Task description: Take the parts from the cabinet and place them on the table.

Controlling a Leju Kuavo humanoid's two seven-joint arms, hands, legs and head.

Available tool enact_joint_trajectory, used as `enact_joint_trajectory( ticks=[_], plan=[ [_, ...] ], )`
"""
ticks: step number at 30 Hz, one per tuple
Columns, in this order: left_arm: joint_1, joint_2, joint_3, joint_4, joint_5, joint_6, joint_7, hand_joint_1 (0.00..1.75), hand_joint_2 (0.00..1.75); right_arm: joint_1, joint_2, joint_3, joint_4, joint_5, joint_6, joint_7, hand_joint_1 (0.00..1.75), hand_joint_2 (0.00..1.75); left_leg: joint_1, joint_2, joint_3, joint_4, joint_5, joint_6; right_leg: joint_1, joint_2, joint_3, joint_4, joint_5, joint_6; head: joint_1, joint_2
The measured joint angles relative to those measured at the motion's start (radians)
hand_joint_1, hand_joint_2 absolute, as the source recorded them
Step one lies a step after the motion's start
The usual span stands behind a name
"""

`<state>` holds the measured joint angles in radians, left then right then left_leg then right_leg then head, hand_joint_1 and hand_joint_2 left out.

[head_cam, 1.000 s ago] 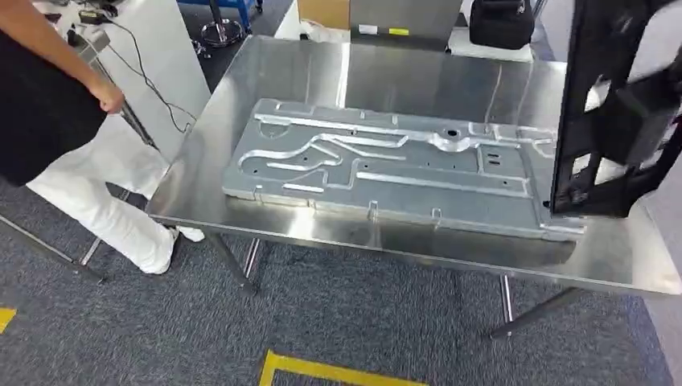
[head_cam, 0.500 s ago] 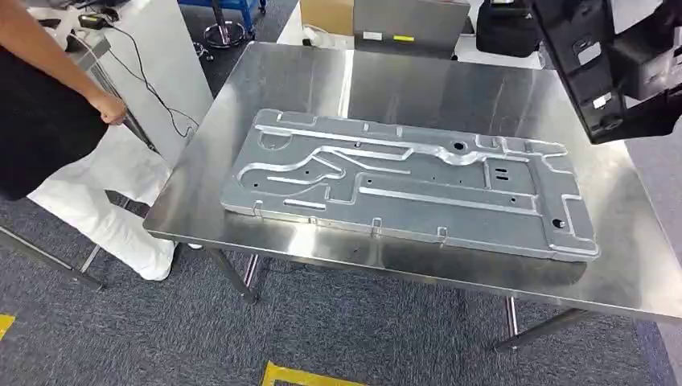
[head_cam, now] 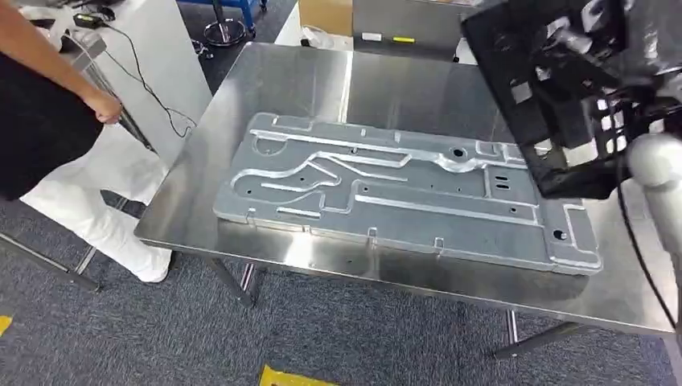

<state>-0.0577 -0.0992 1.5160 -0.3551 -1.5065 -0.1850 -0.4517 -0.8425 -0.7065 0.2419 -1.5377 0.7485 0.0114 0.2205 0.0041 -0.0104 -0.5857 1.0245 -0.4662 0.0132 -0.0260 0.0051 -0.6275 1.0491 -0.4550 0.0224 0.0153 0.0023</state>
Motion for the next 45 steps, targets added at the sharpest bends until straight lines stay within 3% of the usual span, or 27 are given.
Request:
enact_joint_trajectory(
  ticks=[2, 5, 7, 8, 10, 11, 12, 15, 16, 17, 20, 21, 22, 23, 25, 26, 27, 30, 32, 33, 35, 37, 39, 41, 42, 43, 45],
  plan=[
    [-0.003, 0.004, 0.0, 0.003, 0.0, 0.002, 0.0, 0.0, 0.0, 0.008, 0.022, 0.012, 0.012, 0.009, -0.003, -0.001, 1.75, 1.75, 0.002, 0.002, -0.014, 0.032, -0.028, -0.011, -0.008, -0.004, 0.008, -0.004, -0.002, -0.016, 0.0, 0.0],
    [-0.004, 0.011, 0.0, 0.011, 0.0, 0.002, 0.0, 0.0, 0.0, 0.019, 0.06, 0.018, 0.032, 0.027, -0.017, -0.01, 1.75, 1.75, 0.003, 0.005, -0.128, 0.258, -0.124, -0.017, 0.0, -0.006, 0.011, -0.004, -0.007, -0.03, 0.0, 0.0],
    [-0.003, 0.013, 0.0, 0.018, 0.002, 0.002, 0.001, 0.0, 0.0, 0.041, 0.087, 0.02, 0.048, 0.055, -0.05, -0.026, 1.75, 1.75, 0.002, 0.005, -0.167, 0.314, -0.115, -0.012, 0.008, -0.005, 0.017, -0.004, -0.01, -0.035, 0.0, 0.0],
    [-0.004, 0.015, 0.0, 0.02, 0.006, 0.002, 0.003, 0.0, 0.0, 0.052, 0.098, 0.023, 0.057, 0.068, -0.067, -0.033, 1.75, 1.75, 0.0, 0.005, -0.154, 0.277, -0.081, -0.007, 0.011, -0.005, 0.021, -0.004, -0.012, -0.038, -0.001, 0.0],
    [-0.004, 0.021, 0.0, 0.026, 0.008, 0.003, 0.007, 0.0, 0.0, 0.068, 0.114, 0.026, 0.071, 0.098, -0.101, -0.042, 1.75, 1.75, -0.006, 0.004, -0.08, 0.109, 0.015, 0.014, 0.019, -0.005, 0.031, -0.004, -0.018, -0.038, 0.0, 0.0],
    [-0.003, 0.03, 0.0, 0.027, 0.009, 0.005, 0.012, 0.0, 0.0, 0.077, 0.121, 0.026, 0.081, 0.11, -0.116, -0.046, 1.75, 1.75, -0.013, 0.004, -0.048, 0.032, 0.032, 0.03, 0.019, -0.006, 0.034, -0.005, -0.022, -0.037, 0.0, 0.0],
    [-0.003, 0.034, 0.0, 0.03, 0.009, 0.006, 0.015, 0.0, 0.0, 0.082, 0.126, 0.026, 0.094, 0.117, -0.125, -0.05, 1.75, 1.75, -0.014, 0.005, -0.035, 0.019, 0.025, 0.034, 0.026, -0.006, 0.032, -0.004, -0.023, -0.034, 0.0, 0.0],
    [-0.002, 0.041, 0.0, 0.035, 0.01, 0.01, 0.018, 0.0, 0.0, 0.107, 0.143, 0.026, 0.108, 0.133, -0.131, -0.061, 1.75, 1.75, -0.017, 0.004, -0.029, 0.007, 0.022, 0.033, 0.019, -0.008, 0.038, -0.016, -0.02, -0.018, -0.001, 0.0],
    [-0.002, 0.041, 0.0, 0.039, 0.01, 0.011, 0.018, 0.0, 0.0, 0.117, 0.148, 0.026, 0.112, 0.138, -0.132, -0.061, 1.75, 1.75, -0.006, 0.004, -0.017, -0.012, 0.03, 0.036, 0.026, -0.01, 0.045, -0.02, -0.023, -0.01, -0.001, 0.0],
    [-0.003, 0.042, 0.0, 0.042, 0.01, 0.011, 0.018, 0.0, 0.0, 0.127, 0.152, 0.025, 0.117, 0.14, -0.134, -0.063, 1.75, 1.75, -0.004, 0.004, -0.009, -0.024, 0.036, 0.037, 0.02, -0.008, 0.045, -0.006, -0.035, -0.006, 0.0, 0.0],
    [-0.003, 0.042, 0.0, 0.046, 0.01, 0.01, 0.018, 0.0, 0.0, 0.151, 0.171, 0.025, 0.13, 0.145, -0.134, -0.071, 1.75, 1.75, -0.004, 0.003, -0.007, -0.027, 0.036, 0.044, 0.015, -0.006, -0.053, 0.185, -0.132, 0.004, 0.0, 0.0],
    [-0.003, 0.042, -0.001, 0.048, 0.01, 0.01, 0.018, 0.0, 0.0, 0.158, 0.179, 0.025, 0.132, 0.15, -0.134, -0.075, 1.75, 1.75, -0.005, 0.003, -0.007, -0.027, 0.035, 0.045, 0.013, -0.006, -0.085, 0.241, -0.148, 0.007, 0.0, 0.0],
    [-0.003, 0.042, -0.001, 0.051, 0.009, 0.009, 0.018, 0.0, 0.0, 0.163, 0.193, 0.027, 0.135, 0.156, -0.134, -0.076, 1.75, 1.75, -0.005, 0.003, -0.006, -0.026, 0.033, 0.044, 0.011, -0.006, -0.102, 0.265, -0.141, 0.01, 0.0, 0.0],
    [-0.003, 0.042, -0.001, 0.051, 0.009, 0.009, 0.018, 0.0, 0.0, 0.164, 0.202, 0.028, 0.137, 0.161, -0.13, -0.076, 1.75, 1.75, -0.005, 0.003, -0.005, -0.024, 0.031, 0.043, 0.01, -0.007, -0.093, 0.238, -0.111, 0.011, 0.0, 0.0],
    [-0.003, 0.042, -0.002, 0.053, 0.008, 0.01, 0.018, 0.0, 0.0, 0.163, 0.214, 0.029, 0.143, 0.169, -0.126, -0.076, 1.75, 1.75, -0.004, -0.002, 0.0, -0.018, 0.024, 0.039, 0.01, -0.007, -0.017, 0.079, -0.016, 0.005, 0.0, 0.0],
    [-0.003, 0.042, -0.003, 0.054, 0.008, 0.011, 0.019, 0.0, 0.0, 0.161, 0.218, 0.029, 0.145, 0.174, -0.125, -0.076, 1.75, 1.75, -0.005, -0.005, 0.002, -0.014, 0.02, 0.035, 0.012, -0.009, 0.025, -0.009, 0.011, -0.003, 0.0, 0.0],
    [-0.003, 0.041, -0.003, 0.056, 0.008, 0.011, 0.019, 0.0, 0.0, 0.158, 0.225, 0.03, 0.149, 0.175, -0.125, -0.076, 1.75, 1.75, -0.01, -0.006, 0.0, -0.011, 0.019, 0.03, 0.02, -0.013, 0.033, -0.02, -0.004, -0.01, 0.0, 0.0],
    [-0.003, 0.042, -0.003, 0.058, 0.009, 0.018, 0.025, 0.0, 0.0, 0.15, 0.241, 0.032, 0.155, 0.189, -0.121, -0.077, 1.75, 1.75, -0.003, -0.008, 0.003, -0.014, 0.019, 0.015, 0.026, -0.009, 0.034, -0.027, -0.001, -0.02, 0.0, 0.0],
    [-0.004, 0.044, -0.004, 0.059, 0.009, 0.02, 0.027, 0.0, 0.0, 0.151, 0.25, 0.034, 0.162, 0.196, -0.119, -0.079, 1.75, 1.75, -0.005, -0.007, 0.005, -0.008, 0.008, 0.006, 0.012, -0.016, 0.055, -0.054, 0.009, -0.032, 0.0, 0.0],
    [-0.004, 0.044, -0.005, 0.059, 0.009, 0.02, 0.027, 0.0, 0.0, 0.15, 0.254, 0.035, 0.166, 0.199, -0.119, -0.08, 1.75, 1.75, -0.006, -0.003, -0.009, 0.028, -0.019, 0.001, 0.009, -0.016, 0.063, -0.061, 0.01, -0.038, -0.002, 0.0],
    [-0.004, 0.046, -0.005, 0.059, 0.009, 0.02, 0.028, 0.0, 0.0, 0.152, 0.262, 0.037, 0.176, 0.204, -0.118, -0.082, 1.75, 1.75, 0.003, -0.001, -0.087, 0.182, -0.091, -0.01, 0.009, -0.019, 0.063, -0.061, 0.009, -0.042, -0.002, 0.0],
    [-0.001, 0.048, -0.005, 0.059, 0.009, 0.02, 0.029, 0.0, 0.0, 0.159, 0.27, 0.042, 0.185, 0.207, -0.114, -0.086, 1.75, 1.75, 0.011, 0.002, -0.149, 0.291, -0.115, -0.02, 0.007, -0.019, 0.063, -0.06, 0.007, -0.04, -0.002, 0.0],
    [0.001, 0.049, -0.006, 0.059, 0.009, 0.02, 0.031, 0.0, 0.0, 0.165, 0.276, 0.047, 0.193, 0.21, -0.111, -0.086, 1.75, 1.75, 0.02, 0.004, -0.12, 0.21, -0.046, -0.03, -0.002, -0.018, 0.065, -0.053, 0.0, -0.029, -0.002, 0.0],
    [0.0, 0.051, -0.007, 0.059, 0.008, 0.02, 0.03, 0.0, 0.0, 0.164, 0.28, 0.05, 0.201, 0.212, -0.107, -0.086, 1.75, 1.75, 0.032, 0.004, -0.035, 0.032, 0.045, -0.043, -0.011, -0.017, 0.066, -0.036, -0.015, -0.011, -0.002, 0.0],
    [0.0, 0.05, -0.007, 0.061, 0.008, 0.02, 0.031, 0.0, 0.0, 0.164, 0.281, 0.051, 0.204, 0.214, -0.106, -0.087, 1.75, 1.75, 0.026, -0.003, -0.018, 0.011, 0.019, -0.048, -0.008, -0.015, 0.06, -0.03, -0.021, -0.002, -0.002, 0.0],
    [0.0, 0.051, -0.008, 0.061, 0.008, 0.02, 0.031, 0.0, 0.0, 0.165, 0.284, 0.053, 0.21, 0.217, -0.104, -0.087, 1.75, 1.75, 0.025, -0.005, -0.024, 0.006, 0.024, -0.03, -0.004, -0.014, 0.054, -0.021, -0.023, 0.004, 0.0, 0.0],
    [0.001, 0.052, -0.01, 0.061, 0.008, 0.021, 0.031, 0.0, 0.0, 0.172, 0.285, 0.056, 0.218, 0.222, -0.105, -0.089, 1.75, 1.75, 0.018, -0.002, -0.028, 0.012, 0.02, -0.015, -0.009, -0.011, 0.055, -0.031, -0.018, 0.014, -0.001, 0.0]
  ],
)
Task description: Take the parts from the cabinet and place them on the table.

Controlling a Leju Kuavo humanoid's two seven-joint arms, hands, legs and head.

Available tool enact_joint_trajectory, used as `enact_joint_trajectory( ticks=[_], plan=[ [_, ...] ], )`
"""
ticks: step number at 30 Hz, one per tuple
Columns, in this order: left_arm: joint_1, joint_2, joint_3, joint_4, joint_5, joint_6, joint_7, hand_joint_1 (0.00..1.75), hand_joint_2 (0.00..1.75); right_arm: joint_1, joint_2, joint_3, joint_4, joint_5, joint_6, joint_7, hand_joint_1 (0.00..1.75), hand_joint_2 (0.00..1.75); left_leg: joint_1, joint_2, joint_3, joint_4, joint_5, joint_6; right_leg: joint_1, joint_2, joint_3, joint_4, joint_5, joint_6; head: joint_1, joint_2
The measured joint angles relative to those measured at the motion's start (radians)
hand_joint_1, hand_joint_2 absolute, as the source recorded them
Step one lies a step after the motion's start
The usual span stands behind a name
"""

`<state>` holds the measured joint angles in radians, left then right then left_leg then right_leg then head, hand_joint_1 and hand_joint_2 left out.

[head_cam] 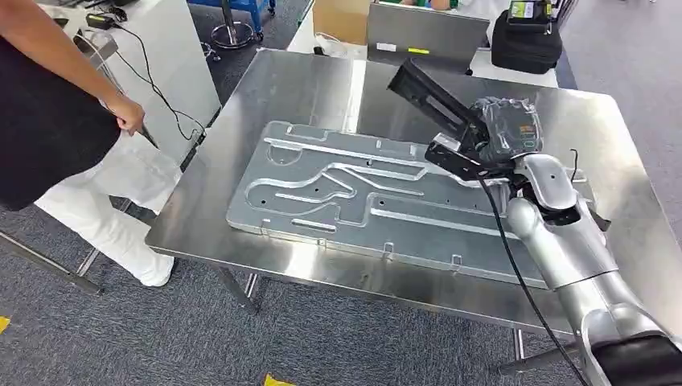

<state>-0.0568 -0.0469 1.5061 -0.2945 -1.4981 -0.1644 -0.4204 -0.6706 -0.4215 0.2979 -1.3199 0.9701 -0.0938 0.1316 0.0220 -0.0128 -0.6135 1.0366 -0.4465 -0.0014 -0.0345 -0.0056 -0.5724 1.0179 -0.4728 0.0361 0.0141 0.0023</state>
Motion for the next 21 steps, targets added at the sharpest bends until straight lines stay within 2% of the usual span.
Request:
enact_joint_trajectory(
  ticks=[2, 3, 4, 6, 7, 8, 9, 10, 11, 12, 13, 16, 17, 18, 19, 21],
  plan=[
    [-0.001, 0.002, -0.004, 0.0, 0.0, 0.0, 0.0, 0.0, 0.0, 0.006, 0.001, 0.002, 0.009, 0.002, 0.0, 0.0, 1.75, 1.75, 0.004, 0.002, 0.004, -0.01, 0.004, 0.019, -0.006, 0.001, 0.0, 0.004, -0.009, 0.011, 0.0, 0.0],
    [-0.001, 0.002, -0.006, 0.0, 0.0, 0.0, 0.0, 0.0, 0.0, 0.005, 0.001, 0.002, 0.012, 0.003, 0.0, 0.0, 1.75, 1.75, 0.003, 0.003, 0.006, -0.01, 0.003, 0.023, -0.005, 0.001, -0.012, 0.034, -0.027, 0.009, 0.001, 0.0],
    [-0.002, 0.002, -0.007, 0.0, 0.0, 0.0, 0.0, 0.0, 0.0, 0.005, 0.002, 0.002, 0.014, 0.003, 0.0, -0.002, 1.75, 1.75, 0.001, 0.004, 0.006, -0.01, 0.001, 0.03, -0.004, 0.001, -0.044, 0.096, -0.06, 0.008, 0.0, 0.0],
    [-0.002, 0.002, -0.01, 0.0, 0.0, 0.0, 0.0, 0.0, 0.0, 0.01, 0.004, 0.003, 0.022, 0.007, 0.0, -0.003, 1.75, 1.75, -0.005, 0.005, 0.008, -0.01, -0.003, 0.037, 0.003, 0.002, -0.14, 0.272, -0.126, 0.007, 0.001, 0.0],
    [-0.002, 0.002, -0.012, 0.0, 0.0, 0.0, 0.0, 0.0, 0.0, 0.015, 0.006, 0.006, 0.028, 0.009, 0.0, -0.006, 1.75, 1.75, -0.009, 0.005, 0.011, -0.01, -0.005, 0.041, 0.005, 0.002, -0.174, 0.323, -0.131, 0.006, 0.0, 0.0],
    [-0.002, 0.002, -0.013, 0.0, 0.0, 0.0, 0.0, 0.0, 0.0, 0.02, 0.007, 0.008, 0.032, 0.01, 0.0, -0.008, 1.75, 1.75, -0.013, 0.005, 0.015, -0.01, -0.008, 0.044, 0.007, 0.002, -0.181, 0.321, -0.11, 0.0, 0.001, 0.0],
    [-0.002, 0.002, -0.014, 0.0, 0.0, 0.0, 0.0, 0.0, 0.0, 0.024, 0.009, 0.01, 0.036, 0.011, 0.0, -0.009, 1.75, 1.75, -0.016, 0.004, 0.02, -0.01, -0.011, 0.045, 0.01, 0.002, -0.167, 0.277, -0.07, -0.007, 0.0, 0.0],
    [-0.002, 0.002, -0.014, 0.0, -0.001, 0.0, 0.0, 0.0, 0.0, 0.025, 0.01, 0.011, 0.04, 0.013, 0.0, -0.011, 1.75, 1.75, -0.02, 0.003, 0.027, -0.01, -0.015, 0.046, 0.014, 0.002, -0.135, 0.201, -0.019, -0.017, 0.0, 0.0],
    [-0.002, 0.003, -0.015, 0.0, -0.001, 0.0, 0.0, 0.0, 0.0, 0.024, 0.011, 0.011, 0.043, 0.016, -0.001, -0.014, 1.75, 1.75, -0.024, 0.003, 0.036, -0.01, -0.019, 0.046, 0.022, 0.001, -0.09, 0.098, 0.037, -0.031, 0.0, 0.0],
    [-0.001, 0.001, -0.015, 0.001, -0.002, 0.001, 0.0, 0.0, 0.0, 0.023, 0.012, 0.011, 0.045, 0.019, -0.002, -0.014, 1.75, 1.75, -0.024, 0.003, 0.039, -0.012, -0.023, 0.045, 0.03, 0.0, -0.063, 0.043, 0.041, -0.048, 0.0, 0.0],
    [-0.003, 0.001, -0.015, 0.003, -0.002, 0.002, 0.002, 0.0, 0.0, 0.023, 0.015, 0.011, 0.049, 0.021, -0.003, -0.016, 1.75, 1.75, -0.032, 0.001, 0.037, -0.008, -0.025, 0.041, 0.032, -0.001, -0.058, 0.025, 0.039, -0.049, 0.0, 0.0],
    [-0.003, 0.002, -0.015, 0.003, -0.002, 0.006, 0.008, 0.0, 0.0, 0.026, 0.022, 0.014, 0.06, 0.029, -0.01, -0.018, 1.75, 1.75, -0.024, 0.005, 0.04, -0.016, -0.027, 0.027, 0.038, 0.004, -0.055, 0.018, 0.033, -0.053, 0.0, 0.0],
    [-0.004, 0.004, -0.015, 0.003, -0.003, 0.008, 0.008, 0.0, 0.0, 0.027, 0.024, 0.015, 0.063, 0.031, -0.011, -0.018, 1.75, 1.75, -0.031, 0.005, 0.041, -0.016, -0.033, 0.02, 0.025, 0.004, -0.044, 0.0, 0.038, -0.057, 0.0, 0.0],
    [-0.004, 0.004, -0.015, 0.004, -0.003, 0.008, 0.008, 0.0, 0.0, 0.031, 0.028, 0.018, 0.066, 0.033, -0.012, -0.018, 1.75, 1.75, -0.027, 0.006, 0.035, 0.009, -0.051, 0.015, 0.024, 0.0, -0.033, -0.011, 0.04, -0.057, 0.0, 0.0],
    [-0.004, 0.005, -0.015, 0.004, -0.003, 0.008, 0.008, 0.0, 0.0, 0.031, 0.031, 0.018, 0.071, 0.035, -0.013, -0.017, 1.75, 1.75, -0.025, 0.006, 0.009, 0.065, -0.083, 0.012, 0.023, -0.001, -0.031, -0.011, 0.039, -0.062, 0.0, 0.0],
    [-0.003, 0.007, -0.015, 0.004, -0.003, 0.01, 0.008, 0.0, 0.0, 0.037, 0.037, 0.022, 0.077, 0.037, -0.015, -0.018, 1.75, 1.75, -0.018, 0.006, -0.071, 0.217, -0.149, 0.003, 0.023, -0.001, -0.03, -0.011, 0.036, -0.066, 0.0, 0.0]
  ],
)
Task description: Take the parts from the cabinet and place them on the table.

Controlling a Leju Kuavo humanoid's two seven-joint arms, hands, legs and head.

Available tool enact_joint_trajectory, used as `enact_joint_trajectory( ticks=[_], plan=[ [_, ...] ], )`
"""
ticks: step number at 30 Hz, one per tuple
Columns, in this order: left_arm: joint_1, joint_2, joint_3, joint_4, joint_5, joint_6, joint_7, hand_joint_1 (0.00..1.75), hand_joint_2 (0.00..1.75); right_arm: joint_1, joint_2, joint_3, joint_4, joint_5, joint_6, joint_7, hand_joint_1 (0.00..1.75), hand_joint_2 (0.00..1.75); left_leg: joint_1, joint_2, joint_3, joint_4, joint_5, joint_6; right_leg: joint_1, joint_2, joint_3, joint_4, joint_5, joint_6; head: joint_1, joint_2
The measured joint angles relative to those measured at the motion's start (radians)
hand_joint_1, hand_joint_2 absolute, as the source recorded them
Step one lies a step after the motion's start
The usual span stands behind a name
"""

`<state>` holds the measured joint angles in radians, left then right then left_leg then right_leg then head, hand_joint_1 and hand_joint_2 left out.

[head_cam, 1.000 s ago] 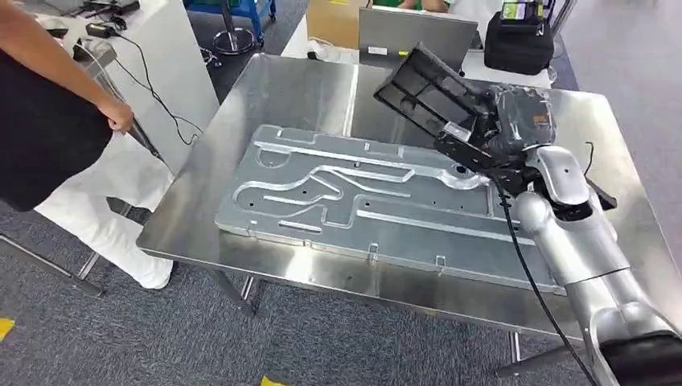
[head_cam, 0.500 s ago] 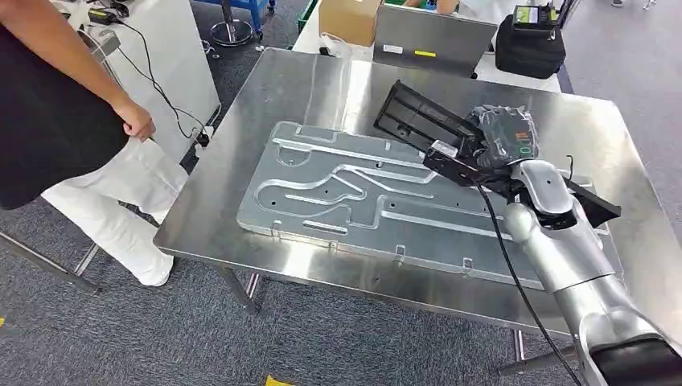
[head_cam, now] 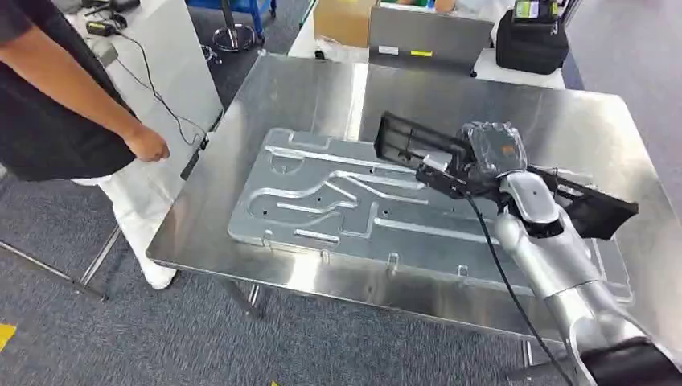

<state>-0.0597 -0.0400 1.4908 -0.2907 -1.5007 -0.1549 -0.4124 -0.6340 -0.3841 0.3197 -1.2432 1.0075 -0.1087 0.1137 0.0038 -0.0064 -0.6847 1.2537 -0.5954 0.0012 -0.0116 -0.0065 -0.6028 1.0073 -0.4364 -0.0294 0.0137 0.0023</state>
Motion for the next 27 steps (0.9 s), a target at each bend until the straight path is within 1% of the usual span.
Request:
enact_joint_trajectory(
  ticks=[1, 2, 3, 4, 5, 6, 7, 8, 9, 10, 11, 12, 13, 14, 15, 16, 17, 18, 19, 20, 21, 22, 24, 25, 26, 27],
  plan=[
    [0.0, 0.0, 0.0, 0.0, 0.0, 0.001, 0.0, 0.0, 0.0, 0.004, 0.003, 0.002, 0.004, 0.0, 0.0, 0.0, 1.75, 1.75, 0.002, 0.0, -0.032, 0.056, -0.014, -0.004, 0.0, 0.0, 0.0, 0.001, -0.001, 0.001, 0.0, 0.0],
    [0.001, 0.0, 0.0, 0.0, 0.0, 0.001, 0.0, 0.0, 0.0, 0.007, 0.005, 0.004, 0.007, 0.001, -0.001, 0.0, 1.75, 1.75, 0.005, 0.0, -0.045, 0.069, -0.003, -0.007, -0.001, 0.001, 0.0, 0.003, -0.003, 0.002, 0.0, 0.0],
    [0.002, 0.0, 0.0, 0.0, 0.0, 0.001, 0.0, 0.0, 0.0, 0.008, 0.006, 0.004, 0.01, 0.001, -0.002, 0.0, 1.75, 1.75, 0.009, 0.001, -0.031, 0.03, 0.034, -0.01, -0.003, 0.003, 0.002, 0.007, -0.007, 0.005, 0.0, 0.0],
    [0.002, 0.0, 0.0, 0.0, 0.0, 0.001, 0.0, 0.0, 0.0, 0.008, 0.008, 0.004, 0.013, 0.001, -0.003, 0.0, 1.75, 1.75, 0.012, 0.001, 0.005, -0.049, 0.085, -0.012, -0.004, 0.004, 0.004, 0.012, -0.012, 0.009, 0.0, 0.0],
    [0.002, 0.001, 0.0, 0.0, 0.0, 0.001, 0.0, 0.0, 0.0, 0.008, 0.009, 0.004, 0.015, 0.002, -0.003, 0.0, 1.75, 1.75, 0.015, 0.001, 0.051, -0.148, 0.136, -0.012, -0.006, 0.005, 0.007, 0.019, -0.019, 0.013, 0.0, 0.0],
    [0.002, 0.001, 0.0, 0.0, 0.0, 0.002, 0.0, 0.0, 0.0, 0.008, 0.01, 0.004, 0.015, 0.002, -0.003, 0.0, 1.75, 1.75, 0.016, 0.0, 0.08, -0.211, 0.141, -0.011, -0.006, 0.005, 0.008, 0.026, -0.026, 0.02, 0.0, 0.0],
    [0.0, 0.001, 0.0, 0.0, 0.0, 0.002, 0.0, 0.0, 0.0, 0.006, 0.01, 0.004, 0.016, 0.002, -0.003, 0.0, 1.75, 1.75, 0.01, -0.002, 0.086, -0.215, 0.132, -0.008, 0.0, 0.008, 0.003, 0.031, -0.028, 0.025, 0.0, 0.0],
    [0.0, 0.001, 0.0, 0.0, 0.0, 0.002, 0.0, 0.0, 1.75, 0.007, 0.011, 0.004, 0.018, 0.002, -0.003, 0.0, 0.0, 0.0, 0.009, -0.002, 0.083, -0.215, 0.135, 0.002, 0.0, 0.009, 0.001, 0.031, -0.027, 0.03, 0.0, 0.0],
    [0.001, 0.001, 0.0, 0.0, 0.0, 0.002, -0.001, 0.0, 1.75, 0.008, 0.012, 0.004, 0.02, 0.005, -0.004, 0.0, 0.0, 0.0, 0.008, -0.002, 0.083, -0.215, 0.135, 0.005, 0.001, 0.009, 0.002, 0.029, -0.025, 0.033, 0.0, 0.0],
    [0.003, 0.001, 0.0, 0.0, 0.0, 0.002, -0.002, 0.0, 1.75, 0.008, 0.012, 0.004, 0.022, 0.006, -0.004, 0.0, 0.0, 0.0, 0.005, -0.002, 0.083, -0.215, 0.136, 0.011, -0.002, 0.01, 0.004, 0.026, -0.023, 0.039, 0.0, 0.0],
    [0.003, 0.001, 0.0, 0.0, 0.0, -0.002, -0.002, 0.0, 0.0, 0.009, 0.012, 0.004, 0.025, 0.007, -0.004, 0.0, 0.0, 0.0, 0.009, -0.001, 0.087, -0.224, 0.141, 0.02, -0.003, 0.011, 0.005, 0.025, -0.025, 0.044, 0.0, 0.0],
    [0.002, 0.002, -0.001, 0.0, 0.003, -0.008, -0.003, 0.0, 0.0, 0.011, 0.012, 0.004, 0.027, 0.008, -0.005, -0.002, 0.0, 0.0, 0.013, 0.0, 0.09, -0.229, 0.145, 0.027, -0.006, 0.009, 0.001, 0.042, -0.039, 0.048, 0.001, 0.0],
    [0.002, 0.002, -0.001, 0.0, 0.007, -0.014, -0.005, 0.0, 0.0, 0.01, 0.012, 0.004, 0.03, 0.009, -0.005, -0.002, 0.0, 0.0, 0.013, 0.001, 0.089, -0.231, 0.146, 0.033, -0.005, 0.008, -0.019, 0.083, -0.07, 0.05, 0.0, 0.0],
    [0.002, 0.002, -0.001, 0.0, 0.012, -0.017, -0.005, 0.0, 0.0, 0.011, 0.012, 0.004, 0.032, 0.01, -0.005, -0.004, 0.0, 0.0, 0.013, 0.002, 0.089, -0.231, 0.146, 0.036, -0.005, 0.009, -0.051, 0.153, -0.107, 0.053, 0.0, 0.0],
    [0.002, 0.002, -0.001, 0.0, 0.014, -0.019, -0.005, 0.0, 0.0, 0.016, 0.013, 0.004, 0.035, 0.01, -0.005, -0.004, 0.0, 0.0, 0.011, 0.002, 0.089, -0.231, 0.145, 0.037, -0.006, 0.008, -0.091, 0.238, -0.144, 0.056, 0.0, 0.0],
    [0.003, 0.002, -0.001, 0.0, 0.014, -0.02, -0.005, 0.0, 0.0, 0.022, 0.013, 0.004, 0.039, 0.011, -0.005, -0.005, 0.0, 0.0, 0.01, 0.002, 0.089, -0.23, 0.145, 0.037, -0.006, 0.008, -0.127, 0.308, -0.166, 0.058, 0.0, 0.0],
    [0.003, 0.002, -0.001, 0.0, 0.015, -0.022, -0.005, 0.0, 0.0, 0.028, 0.012, 0.004, 0.042, 0.011, -0.005, -0.005, 0.0, 0.0, 0.01, 0.002, 0.089, -0.23, 0.144, 0.038, -0.006, 0.008, -0.144, 0.336, -0.164, 0.058, 0.0, 0.0],
    [0.004, 0.002, -0.001, 0.0, 0.017, -0.023, -0.005, 0.0, 0.0, 0.032, 0.013, 0.004, 0.045, 0.011, -0.005, -0.005, 0.0, 0.0, 0.01, 0.001, 0.09, -0.23, 0.144, 0.038, -0.005, 0.008, -0.138, 0.314, -0.137, 0.056, 0.0, 0.0],
    [0.004, 0.002, -0.001, 0.0, 0.018, -0.025, -0.005, 0.0, 0.0, 0.033, 0.012, 0.004, 0.047, 0.011, -0.005, -0.005, 0.0, 0.0, 0.01, 0.001, 0.092, -0.23, 0.143, 0.036, -0.005, 0.008, -0.108, 0.248, -0.092, 0.053, 0.0, 0.0],
    [0.004, 0.002, -0.001, 0.0, 0.018, -0.027, -0.006, 0.0, 0.0, 0.033, 0.012, 0.004, 0.048, 0.011, -0.005, -0.005, 0.0, 0.0, 0.009, 0.0, 0.095, -0.23, 0.142, 0.035, -0.005, 0.008, -0.062, 0.152, -0.042, 0.049, 0.0, 0.0],
    [0.004, 0.002, -0.001, 0.0, 0.018, -0.029, -0.006, 0.0, 0.0, 0.031, 0.012, 0.003, 0.048, 0.012, -0.005, -0.005, 0.0, 0.0, 0.009, 0.0, 0.098, -0.23, 0.14, 0.032, -0.004, 0.006, -0.016, 0.058, -0.003, 0.042, 0.0, 0.0],
    [0.004, 0.002, -0.001, 0.0, 0.02, -0.03, -0.006, 0.0, 0.0, 0.03, 0.012, 0.002, 0.048, 0.013, -0.005, -0.005, 0.0, 0.0, 0.004, 0.0, 0.097, -0.229, 0.138, 0.028, 0.003, 0.006, 0.0, 0.03, -0.02, 0.039, 0.0, 0.0],
    [0.004, 0.002, -0.001, 0.0, 0.021, -0.031, -0.006, 0.0, 0.0, 0.032, 0.012, 0.001, 0.048, 0.015, -0.005, -0.007, 0.0, 0.0, 0.006, 0.0, 0.095, -0.23, 0.139, 0.019, 0.008, 0.009, -0.004, 0.023, -0.016, 0.037, 0.001, 0.0],
    [0.005, 0.002, -0.001, 0.0, 0.021, -0.031, -0.006, 0.0, 0.0, 0.033, 0.012, 0.001, 0.048, 0.015, -0.005, -0.009, 0.0, 0.0, 0.007, 0.0, 0.097, -0.233, 0.14, 0.013, 0.009, 0.01, -0.005, 0.025, -0.017, 0.034, 0.0, 0.0],
    [0.005, 0.002, -0.001, 0.0, 0.021, -0.031, -0.006, 0.0, 0.0, 0.032, 0.012, 0.001, 0.048, 0.016, -0.005, -0.011, 0.0, 0.0, 0.005, 0.0, 0.098, -0.235, 0.139, 0.007, 0.006, 0.01, -0.003, 0.02, -0.014, 0.029, 0.0, 0.0],
    [0.004, 0.004, -0.001, 0.0, 0.021, -0.031, -0.006, 0.0, 0.0, 0.032, 0.013, 0.001, 0.047, 0.016, -0.005, -0.013, 0.0, 0.0, 0.008, 0.0, 0.095, -0.225, 0.128, 0.001, -0.004, 0.007, 0.004, 0.011, -0.009, 0.021, 0.0, 0.0]
  ],
)
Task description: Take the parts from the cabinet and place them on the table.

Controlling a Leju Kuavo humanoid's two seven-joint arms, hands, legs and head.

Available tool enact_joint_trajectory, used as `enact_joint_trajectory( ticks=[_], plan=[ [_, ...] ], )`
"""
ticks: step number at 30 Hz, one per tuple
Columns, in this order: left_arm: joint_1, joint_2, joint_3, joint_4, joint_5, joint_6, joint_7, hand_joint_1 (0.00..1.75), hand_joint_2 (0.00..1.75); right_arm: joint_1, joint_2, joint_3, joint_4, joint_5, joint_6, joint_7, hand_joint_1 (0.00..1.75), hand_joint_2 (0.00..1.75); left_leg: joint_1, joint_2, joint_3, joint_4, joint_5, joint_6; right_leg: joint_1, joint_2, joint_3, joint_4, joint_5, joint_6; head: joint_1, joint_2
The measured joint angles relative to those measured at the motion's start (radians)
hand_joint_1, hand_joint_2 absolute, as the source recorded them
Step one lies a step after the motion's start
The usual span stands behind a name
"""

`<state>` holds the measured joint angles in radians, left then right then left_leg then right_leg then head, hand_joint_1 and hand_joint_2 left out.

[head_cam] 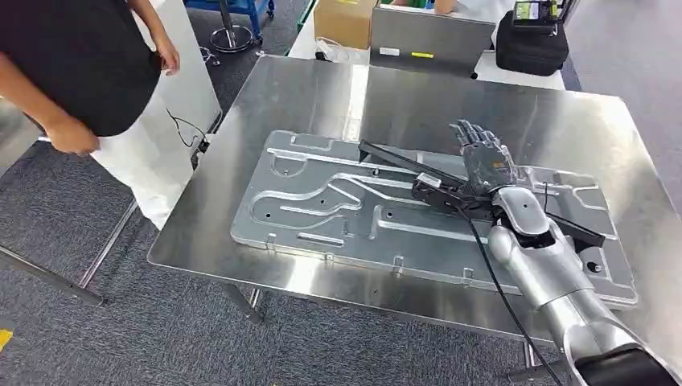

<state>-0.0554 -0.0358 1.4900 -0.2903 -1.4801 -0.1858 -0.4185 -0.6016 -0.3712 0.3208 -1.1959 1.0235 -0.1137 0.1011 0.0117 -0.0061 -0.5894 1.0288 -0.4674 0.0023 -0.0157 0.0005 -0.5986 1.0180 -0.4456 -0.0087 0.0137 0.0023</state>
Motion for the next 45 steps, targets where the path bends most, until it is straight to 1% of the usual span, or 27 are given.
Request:
enact_joint_trajectory(
  ticks=[2, 4, 5, 6, 7, 9, 10, 14, 16, 19, 20, 21, 22, 24, 25, 29, 30, 32, 34, 35, 36, 37, 39, 40, 41, 43, 45],
  plan=[
    [0.0, 0.001, 0.0, 0.0, 0.0, 0.0, 0.0, 0.0, 0.0, -0.001, 0.001, 0.0, 0.0, 0.002, 0.0, -0.001, 0.0, 0.0, 0.0, 0.001, -0.04, 0.094, -0.062, -0.005, 0.001, -0.002, 0.003, -0.003, 0.0, -0.011, 0.0, 0.0],
    [0.002, 0.002, 0.0, 0.0, 0.001, -0.002, 0.0, 0.0, 0.0, 0.003, 0.003, 0.0, 0.001, 0.005, 0.0, -0.001, 0.0, 0.0, 0.0, 0.001, -0.117, 0.256, -0.13, -0.01, 0.004, -0.005, 0.002, -0.001, -0.001, -0.012, 0.0, 0.0],
    [0.004, 0.002, 0.0, 0.0, 0.001, -0.003, 0.0, 0.0, 0.0, 0.005, 0.004, 0.0, 0.002, 0.005, 0.0, -0.001, 0.0, 0.0, 0.0, 0.001, -0.14, 0.3, -0.137, -0.011, 0.004, -0.005, 0.0, 0.001, -0.002, -0.013, 0.0, 0.0],
    [0.005, 0.002, 0.0, 0.0, 0.002, -0.005, 0.0, 0.0, 0.0, 0.006, 0.005, 0.0, 0.003, 0.006, 0.001, -0.001, 0.0, 0.0, 0.001, 0.001, -0.14, 0.295, -0.118, -0.012, 0.004, -0.005, 0.0, 0.005, -0.003, -0.013, 0.0, 0.0],
    [0.005, 0.002, 0.0, 0.0, 0.002, -0.008, 0.0, 0.0, 0.0, 0.006, 0.006, 0.0, 0.003, 0.007, 0.001, -0.001, 0.0, 0.0, 0.001, 0.001, -0.116, 0.245, -0.081, -0.011, 0.003, -0.004, 0.0, 0.007, -0.004, -0.012, 0.0, 0.0],
    [0.004, 0.003, 0.0, 0.0, 0.003, -0.009, 0.0, 0.0, 0.0, 0.005, 0.006, 0.0, 0.004, 0.008, 0.001, -0.001, 0.0, 0.0, 0.002, 0.001, -0.022, 0.058, 0.011, -0.007, 0.003, -0.002, 0.001, 0.015, -0.01, -0.006, 0.0, 0.0],
    [0.003, 0.004, 0.0, 0.0, 0.003, -0.01, 0.0, 0.0, 0.0, 0.005, 0.006, 0.0, 0.004, 0.01, 0.001, -0.001, 0.0, 0.0, 0.001, 0.0, 0.0, 0.013, -0.003, -0.003, 0.005, -0.001, -0.001, 0.019, -0.013, -0.001, 0.0, 0.0],
    [0.003, 0.004, 0.0, 0.0, 0.004, -0.012, 0.0, 0.0, 0.0, 0.005, 0.008, 0.001, 0.005, 0.016, 0.001, -0.004, 0.0, 0.0, -0.008, 0.0, -0.003, 0.004, 0.008, 0.019, 0.006, 0.001, -0.006, 0.016, -0.005, 0.022, 0.0, 0.0],
    [0.001, 0.004, 0.0, 0.0, 0.004, -0.013, 0.0, 0.0, 0.0, 0.004, 0.008, 0.001, 0.004, 0.018, 0.001, -0.004, 0.0, 0.0, 0.0, 0.002, 0.001, -0.01, 0.018, 0.034, 0.002, 0.0, -0.016, 0.043, -0.031, 0.031, 0.001, 0.0],
    [0.0, 0.004, 0.0, 0.001, 0.007, -0.015, 0.0, 0.0, 0.0, 0.005, 0.009, 0.002, 0.004, 0.014, 0.006, -0.009, 0.0, 0.0, -0.002, 0.003, -0.001, -0.01, 0.019, 0.04, 0.001, 0.0, -0.112, 0.254, -0.141, 0.041, 0.0, 0.0],
    [0.001, 0.004, 0.0, 0.001, 0.009, -0.016, 0.0, 0.0, 0.0, 0.009, 0.012, 0.003, 0.004, 0.004, 0.014, -0.011, 0.0, 0.0, -0.002, 0.003, -0.001, -0.01, 0.019, 0.04, 0.001, 0.0, -0.141, 0.314, -0.156, 0.042, 0.0, 0.0],
    [0.001, 0.004, 0.0, 0.001, 0.011, -0.017, 0.0, 0.0, 0.0, 0.011, 0.015, 0.005, 0.002, -0.003, 0.023, -0.012, 0.0, 0.0, -0.002, 0.003, -0.001, -0.01, 0.019, 0.04, 0.001, 0.0, -0.146, 0.318, -0.142, 0.042, 0.0, 0.0],
    [0.001, 0.004, 0.0, 0.001, 0.011, -0.017, 0.0, 0.0, 0.0, 0.011, 0.019, 0.007, -0.004, -0.009, 0.027, -0.012, 0.0, 0.0, -0.002, 0.003, 0.0, -0.01, 0.019, 0.04, 0.001, 0.0, -0.127, 0.276, -0.109, 0.039, 0.0, 0.0],
    [-0.002, 0.003, 0.0, 0.002, 0.011, -0.018, 0.0, 0.0, 0.0, 0.007, 0.024, 0.009, -0.017, -0.013, 0.031, -0.013, 0.0, 0.0, -0.002, 0.002, 0.005, -0.01, 0.017, 0.037, 0.002, 0.0, -0.038, 0.1, -0.018, 0.029, 0.0, 0.0],
    [-0.002, 0.003, 0.0, 0.002, 0.011, -0.018, 0.0, 0.0, 0.0, 0.003, 0.026, 0.009, -0.021, -0.014, 0.034, -0.013, 0.0, 0.0, -0.002, 0.002, 0.005, -0.01, 0.016, 0.035, 0.005, -0.002, -0.003, 0.02, -0.006, 0.02, 0.0, 0.0],
    [0.0, 0.002, 0.0, 0.002, 0.011, -0.02, 0.0, 0.0, 0.0, 0.0, 0.031, 0.012, -0.027, -0.021, 0.036, -0.02, 0.0, 0.0, -0.004, 0.0, 0.001, -0.012, 0.023, 0.011, 0.016, 0.001, 0.0, 0.012, -0.005, 0.008, 0.0, 0.0],
    [-0.001, 0.002, 0.0, 0.002, 0.013, -0.023, -0.001, 0.0, 0.0, 0.0, 0.033, 0.013, -0.031, -0.031, 0.033, -0.024, 0.0, 0.0, -0.009, -0.001, 0.0, -0.009, 0.018, 0.005, 0.004, -0.001, 0.001, -0.001, 0.003, -0.002, 0.0, 0.0],
    [-0.002, 0.002, 0.0, 0.003, 0.016, -0.032, -0.005, 0.0, 0.0, -0.001, 0.046, 0.016, -0.054, -0.053, 0.024, -0.03, 0.0, 0.0, -0.005, 0.001, -0.026, 0.063, -0.051, -0.002, 0.003, -0.005, -0.001, -0.006, 0.012, -0.015, 0.0, 0.0],
    [-0.002, 0.002, 0.0, 0.003, 0.02, -0.034, -0.008, 0.0, 0.0, 0.0, 0.059, 0.019, -0.079, -0.066, 0.016, -0.031, 0.0, 0.0, -0.001, 0.001, -0.085, 0.215, -0.132, -0.009, 0.005, -0.005, -0.01, -0.002, 0.014, -0.018, 0.0, 0.0],
    [-0.002, 0.002, 0.0, 0.003, 0.021, -0.034, -0.01, 0.0, 0.0, 0.001, 0.068, 0.024, -0.094, -0.07, 0.014, -0.031, 0.0, 0.0, -0.001, 0.001, -0.111, 0.282, -0.158, -0.012, 0.006, -0.005, -0.016, 0.002, 0.016, -0.019, 0.0, 0.0],
    [-0.002, 0.002, 0.0, 0.003, 0.022, -0.034, -0.01, 0.0, 0.0, 0.004, 0.073, 0.029, -0.108, -0.072, 0.013, -0.031, 0.0, 0.0, -0.001, 0.001, -0.115, 0.304, -0.158, -0.014, 0.006, -0.005, -0.022, 0.007, 0.017, -0.019, 0.0, 0.0],
    [-0.002, 0.002, 0.0, 0.003, 0.023, -0.034, -0.01, 0.0, 0.0, 0.007, 0.077, 0.032, -0.121, -0.072, 0.013, -0.031, 0.0, 0.0, -0.001, 0.001, -0.094, 0.272, -0.134, -0.014, 0.006, -0.005, -0.027, 0.012, 0.017, -0.018, 0.0, 0.0],
    [-0.002, 0.002, 0.0, 0.003, 0.024, -0.034, -0.01, 0.0, 0.0, 0.009, 0.082, 0.037, -0.155, -0.072, 0.013, -0.031, 0.0, 0.0, -0.001, 0.001, 0.003, 0.102, -0.058, -0.009, 0.006, -0.005, -0.037, 0.023, 0.02, -0.015, 0.0, 0.0],
    [-0.003, 0.002, 0.0, 0.003, 0.024, -0.034, -0.01, 0.0, 0.0, 0.008, 0.084, 0.039, -0.172, -0.072, 0.01, -0.031, 0.0, 0.0, -0.001, 0.0, 0.051, 0.014, -0.042, -0.004, 0.006, -0.005, -0.042, 0.029, 0.021, -0.012, 0.0, 0.0],
    [-0.005, 0.002, 0.0, 0.003, 0.024, -0.034, -0.01, 0.0, 0.0, 0.008, 0.085, 0.039, -0.184, -0.072, 0.007, -0.031, 0.0, 0.0, -0.006, -0.001, 0.051, 0.004, -0.049, 0.0, 0.012, -0.004, -0.047, 0.032, 0.024, -0.005, 0.0, 0.0],
    [-0.003, 0.002, 0.0, 0.003, 0.025, -0.035, -0.011, 0.0, 0.0, 0.009, 0.088, 0.044, -0.198, -0.072, 0.003, -0.031, 0.0, 0.0, -0.008, -0.001, 0.044, 0.002, -0.034, 0.008, 0.01, -0.003, -0.05, 0.029, 0.034, 0.008, 0.0, 0.0],
    [-0.002, 0.002, 0.0, 0.003, 0.025, -0.035, -0.011, 0.0, 0.0, 0.014, 0.088, 0.047, -0.208, -0.072, 0.001, -0.028, 0.0, 0.0, -0.006, 0.001, 0.039, -0.008, -0.014, 0.025, 0.012, -0.001, -0.052, 0.022, 0.049, 0.024, 0.0, 0.0]
  ],
)
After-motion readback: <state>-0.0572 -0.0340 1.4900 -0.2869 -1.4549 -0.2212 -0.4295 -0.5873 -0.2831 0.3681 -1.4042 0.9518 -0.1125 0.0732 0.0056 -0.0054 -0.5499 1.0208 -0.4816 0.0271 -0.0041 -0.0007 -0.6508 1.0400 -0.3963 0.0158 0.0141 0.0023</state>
